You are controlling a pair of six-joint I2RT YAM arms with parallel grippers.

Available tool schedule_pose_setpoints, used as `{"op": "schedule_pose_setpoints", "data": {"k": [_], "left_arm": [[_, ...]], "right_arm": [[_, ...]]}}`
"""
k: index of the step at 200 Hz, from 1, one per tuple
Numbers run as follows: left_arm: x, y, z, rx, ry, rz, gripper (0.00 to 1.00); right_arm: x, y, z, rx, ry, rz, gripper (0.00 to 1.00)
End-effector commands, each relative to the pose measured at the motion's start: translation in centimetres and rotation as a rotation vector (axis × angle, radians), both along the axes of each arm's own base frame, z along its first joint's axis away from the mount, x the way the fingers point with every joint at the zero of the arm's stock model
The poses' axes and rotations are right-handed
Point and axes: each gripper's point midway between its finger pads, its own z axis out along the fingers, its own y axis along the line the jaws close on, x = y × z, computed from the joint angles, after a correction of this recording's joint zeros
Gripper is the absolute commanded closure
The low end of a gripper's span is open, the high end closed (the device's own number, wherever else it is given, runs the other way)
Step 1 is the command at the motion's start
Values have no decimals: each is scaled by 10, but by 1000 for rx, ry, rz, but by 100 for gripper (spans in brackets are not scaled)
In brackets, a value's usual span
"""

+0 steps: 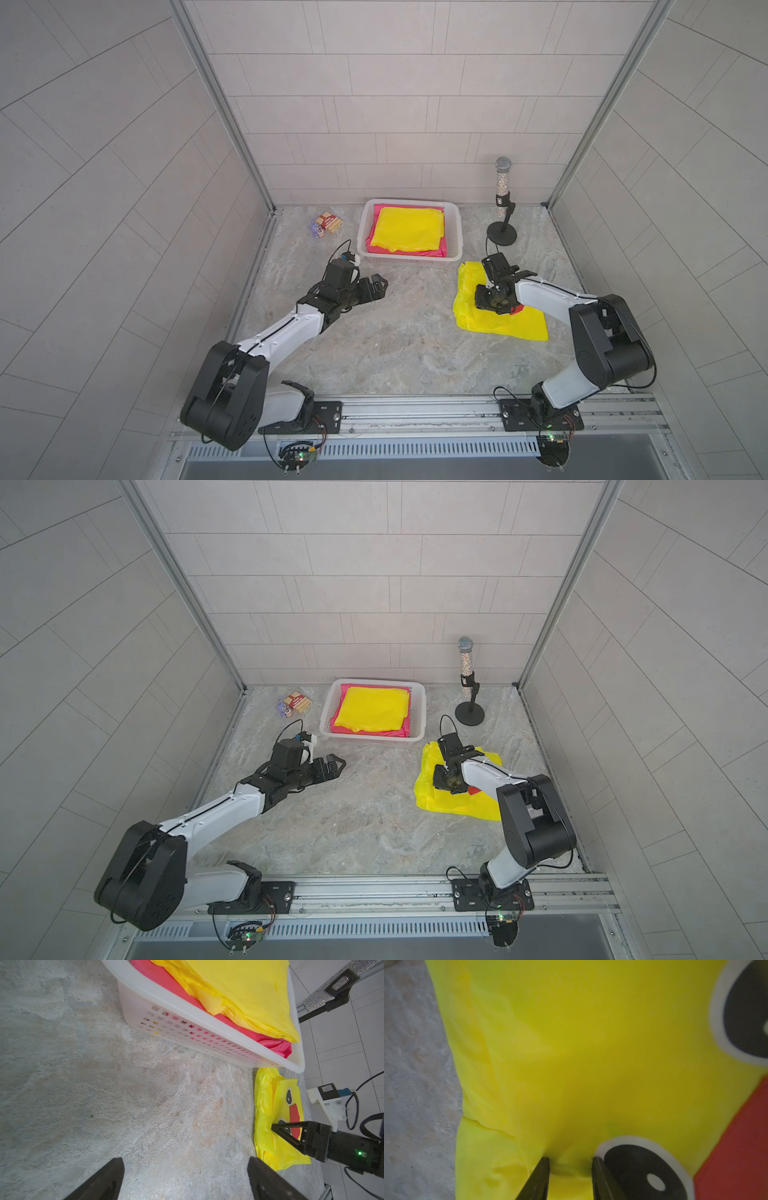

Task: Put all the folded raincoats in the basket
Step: Move the raincoat to the center of the board.

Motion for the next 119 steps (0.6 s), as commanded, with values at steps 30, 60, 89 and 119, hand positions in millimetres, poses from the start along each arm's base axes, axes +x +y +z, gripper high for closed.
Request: {"op": "schedule_pose_setpoints", "data": {"k": [30,60,89,119], "left_arm": [[-8,7,-16,23,28,23,0],[-15,7,-25,12,47,18,0],[-22,10,-38,28,81,23,0],[-26,10,-38,7,89,29,0]], "right_arm": [[-35,47,-5,55,45,6,59],[-36,87,2,123,-8,29,58],[-39,137,7,154,-19,92,57],[-45,168,8,162,-15,150,56]]}}
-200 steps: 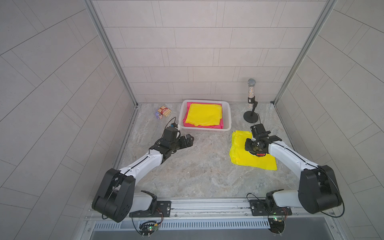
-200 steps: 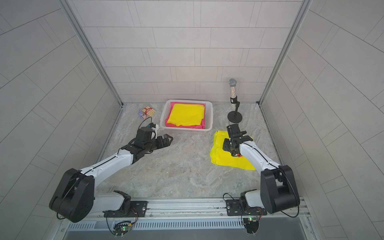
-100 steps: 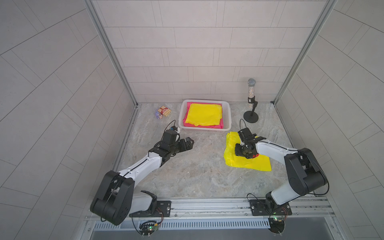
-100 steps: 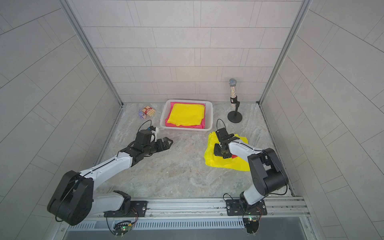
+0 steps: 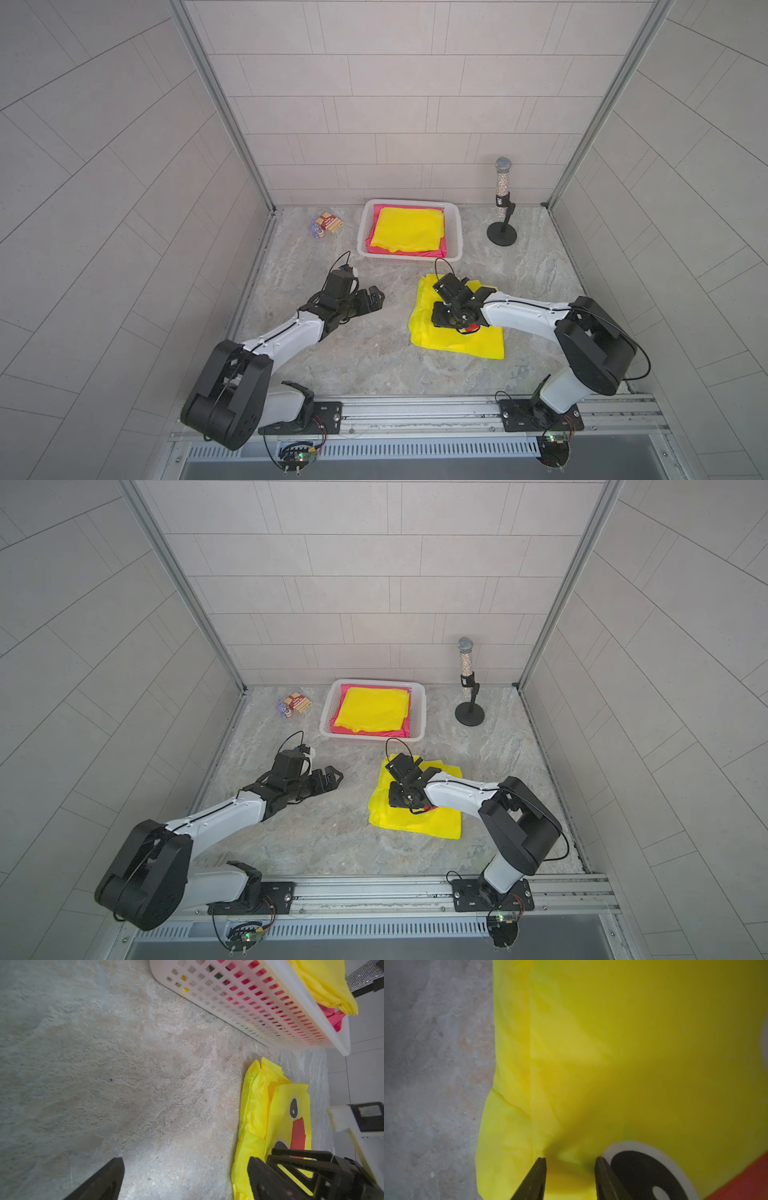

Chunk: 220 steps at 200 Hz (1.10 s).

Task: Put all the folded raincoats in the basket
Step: Move the raincoat to the center of the board, then pick up the raincoat from the center of the board.

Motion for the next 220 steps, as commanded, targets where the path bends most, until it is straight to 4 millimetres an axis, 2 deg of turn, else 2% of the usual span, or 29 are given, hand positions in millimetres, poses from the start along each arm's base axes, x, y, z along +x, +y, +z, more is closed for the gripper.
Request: {"op": "schedule_pose_setpoints", "data": {"k": [1,19,39,56,70,92,121,145,175,178,184,220], "left_arm": [[-3,-1,1,-21,-6,8,0],[-3,-4,4,-36,-22,7,0],[-3,-8,5,-46,-35,-7,0],[-1,-19,7,-78,-43,-32,0],[-2,-37,11,-118,-49,-88,0],[-4,-59,12,-122,-50,-154,0],[2,-72,11,-115,-50,-177,0],[5,-80,9,-125,-56,-189,0],[7,-89,2,-104,-31,-226,0],[8,-90,2,-103,-29,-226,0],[7,-92,0,-99,-23,-230,0],[1,-99,-12,-59,-8,-252,0]], "right_arm": [[-3,16,1,8,9,-10,56],[-5,19,10,-14,-13,18,55],[-3,8,32,-64,-71,35,48],[-4,-13,57,-110,-125,24,42],[-5,-36,77,-135,-171,-10,36],[-10,-76,94,-134,-207,-75,30],[-21,-133,85,-51,-146,-186,29],[-33,-160,71,35,-91,-245,28],[-41,-170,57,76,-40,-280,27],[-47,-172,48,69,-14,-283,27],[-49,-173,43,67,2,-288,26],[-49,-175,21,63,37,-302,26]]}}
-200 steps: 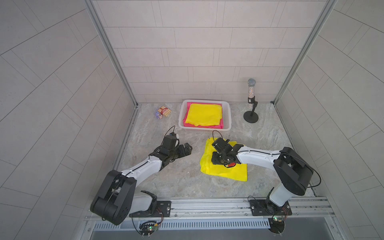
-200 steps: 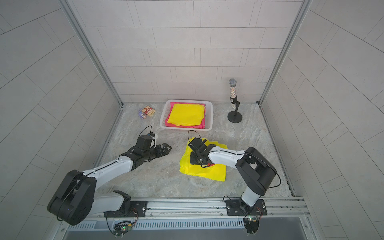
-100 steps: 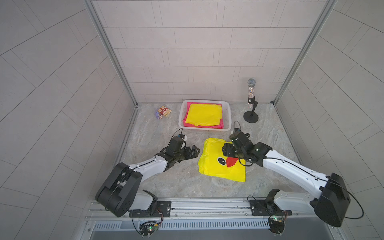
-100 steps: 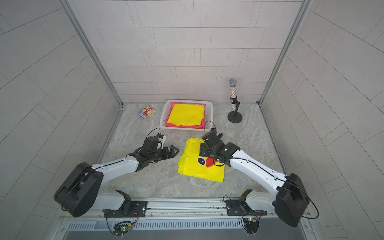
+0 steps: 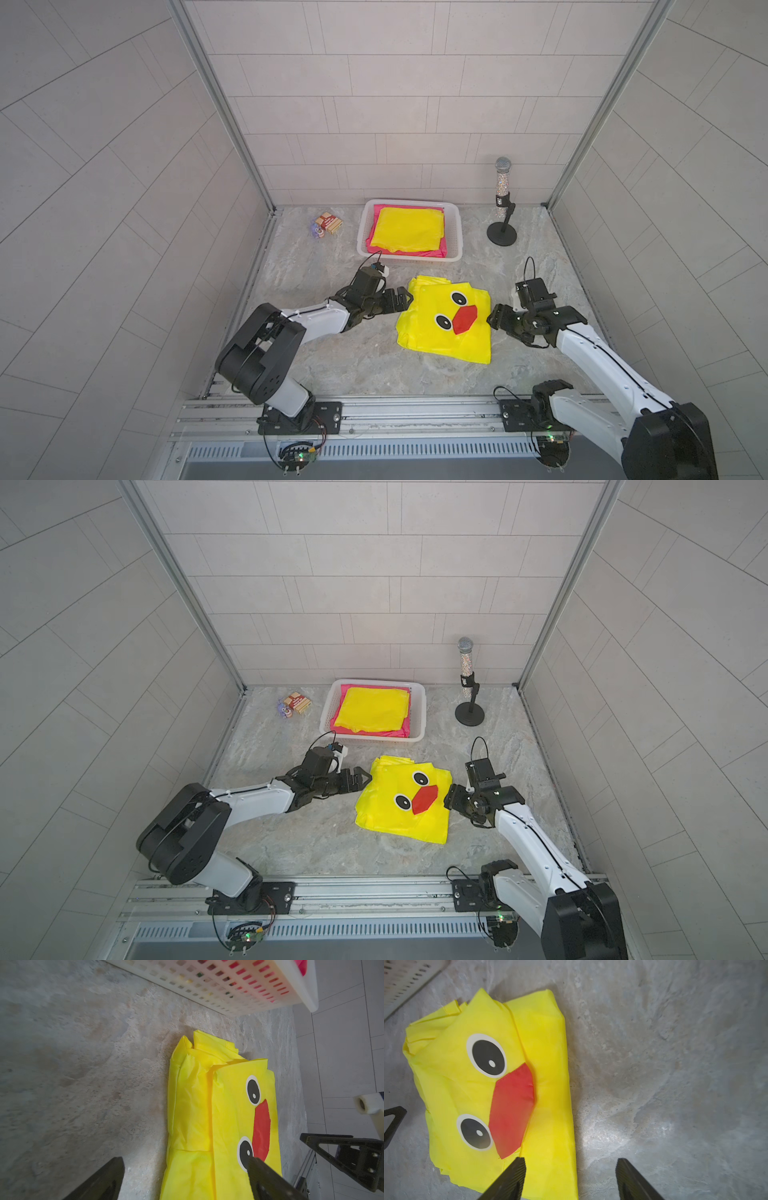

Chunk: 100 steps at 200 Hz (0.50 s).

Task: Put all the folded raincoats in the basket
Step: Pick up the raincoat from the center of the board.

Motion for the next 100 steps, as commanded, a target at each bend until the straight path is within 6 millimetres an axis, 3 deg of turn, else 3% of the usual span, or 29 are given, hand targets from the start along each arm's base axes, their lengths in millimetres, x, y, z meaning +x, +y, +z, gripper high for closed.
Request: {"op": "schedule_pose_setpoints", "data": {"k": [1,45,100], "left_arm": [[0,-7,-3,28,-15,-31,0],[-3,-11,-17,56,12,-55,0],[-9,-22,-28,62,34,-96,0]], "right_arm": [[-1,4,-10,19,14,25,26],[-1,5,-27,16,38,45,26],[3,11,-34,59,6,40,26]]}}
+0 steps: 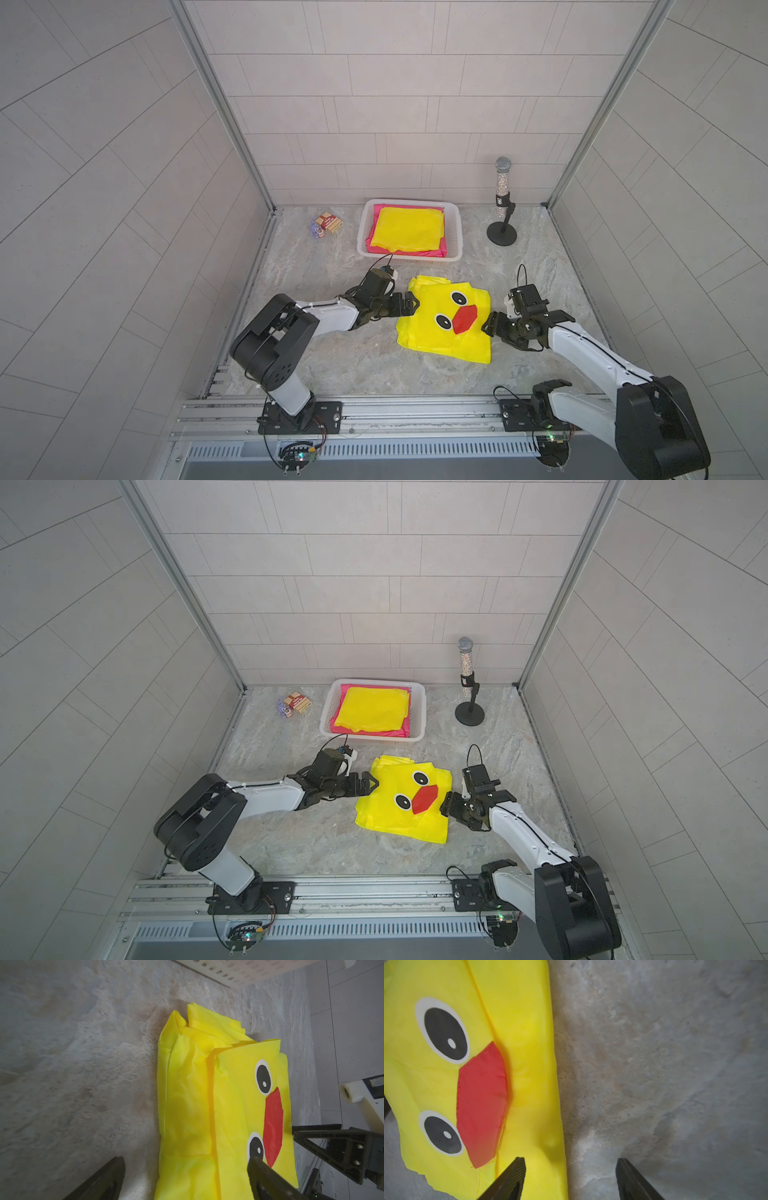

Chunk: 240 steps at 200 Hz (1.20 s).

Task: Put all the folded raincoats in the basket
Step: Pick up the raincoat from the center of the board.

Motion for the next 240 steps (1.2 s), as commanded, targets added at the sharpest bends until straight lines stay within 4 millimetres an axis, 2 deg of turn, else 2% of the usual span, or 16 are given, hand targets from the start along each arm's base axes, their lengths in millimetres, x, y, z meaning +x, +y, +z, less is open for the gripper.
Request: {"op": "schedule_pose_setpoints", "data": {"k": [1,44,98,190,240], "left_arm": [[-5,-4,-10,23,18,-30,0],[-14,-9,-17,52,22,-76,0],[-19,-1,-27,130,43,-88,1],[-24,-12,-39,143,79,-104,10],[-26,-12,-41,148,84,-96,17]], "right_arm": [[6,2,0,15,-29,1,26],[8,7,-5,53,-36,-10,26],[9,15,-13,87,-21,0,27],[8,22,-20,72,-32,-9,29],[11,29,-20,26,-44,11,38]]}}
